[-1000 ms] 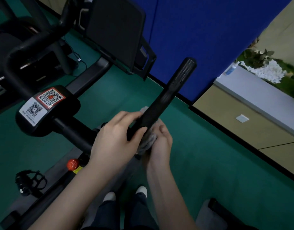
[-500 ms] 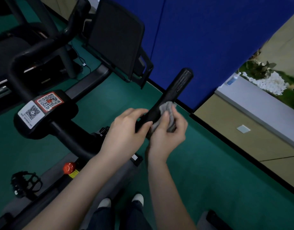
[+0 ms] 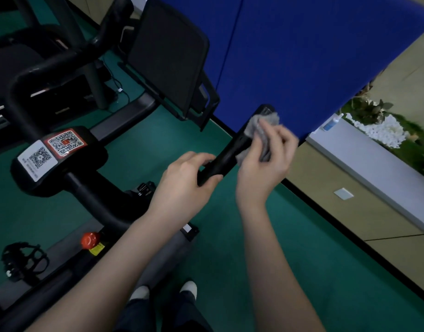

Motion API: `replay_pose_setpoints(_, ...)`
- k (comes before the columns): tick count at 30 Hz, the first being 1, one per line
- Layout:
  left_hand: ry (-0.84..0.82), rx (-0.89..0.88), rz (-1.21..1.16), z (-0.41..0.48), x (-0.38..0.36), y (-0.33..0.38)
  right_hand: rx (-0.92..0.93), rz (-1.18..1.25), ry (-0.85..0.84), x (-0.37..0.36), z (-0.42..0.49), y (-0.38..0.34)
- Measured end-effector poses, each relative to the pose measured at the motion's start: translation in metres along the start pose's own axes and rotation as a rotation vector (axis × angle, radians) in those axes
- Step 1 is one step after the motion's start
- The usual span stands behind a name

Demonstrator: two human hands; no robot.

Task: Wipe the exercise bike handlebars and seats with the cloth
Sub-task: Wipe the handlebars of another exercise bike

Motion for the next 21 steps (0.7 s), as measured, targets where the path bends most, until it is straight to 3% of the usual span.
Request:
replay_pose_setpoints(4,-0.012,0.015,-0.035,-0.002,0.0,-0.001,0.282,-0.164,-0.096,0.003,0.042,-0.001)
replay_pose_setpoints(10,-0.007,0.0,-0.067,-0.003,0.0,-0.002,0.869,-0.287,-0.622,0.005,0.022,-0.006)
replay_pose_setpoints(16,-0.015,0.0,-0.101,-0.003,0.001,-0.005,0.857,-0.421,-0.636,0.002,0.046,-0.021)
replay_pose_setpoints(21,-0.021,-0.004,-0.086,-0.002,0.001,-0.006,0.943,-0.53,-0.833,0.002,0.037,-0.024)
Point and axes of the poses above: each hand's wrist, its own z-axis towards the middle knuckle, its own x-axis out of the back of the hand, y = z × x, the point moved 3 cm from there along z, towards the middle knuckle, and after that the axes turned 13 degrees about -z, right-handed, at the moved point
